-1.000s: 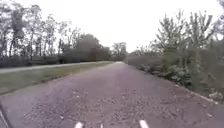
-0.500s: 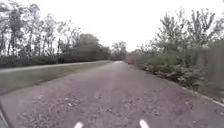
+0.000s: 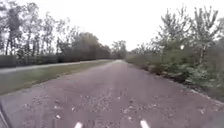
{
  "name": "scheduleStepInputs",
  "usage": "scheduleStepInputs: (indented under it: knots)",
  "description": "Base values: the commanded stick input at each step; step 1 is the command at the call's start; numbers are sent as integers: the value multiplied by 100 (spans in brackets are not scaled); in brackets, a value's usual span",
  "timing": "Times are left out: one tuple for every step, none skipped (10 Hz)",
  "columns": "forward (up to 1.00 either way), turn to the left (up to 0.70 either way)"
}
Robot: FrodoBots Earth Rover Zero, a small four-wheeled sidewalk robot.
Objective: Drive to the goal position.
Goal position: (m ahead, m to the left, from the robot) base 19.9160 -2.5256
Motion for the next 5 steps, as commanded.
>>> scheduleStepInputs:
  knots:
    - [70, 0]
    - [70, 0]
    - [70, 0]
    - [70, 0]
    - [70, 0]
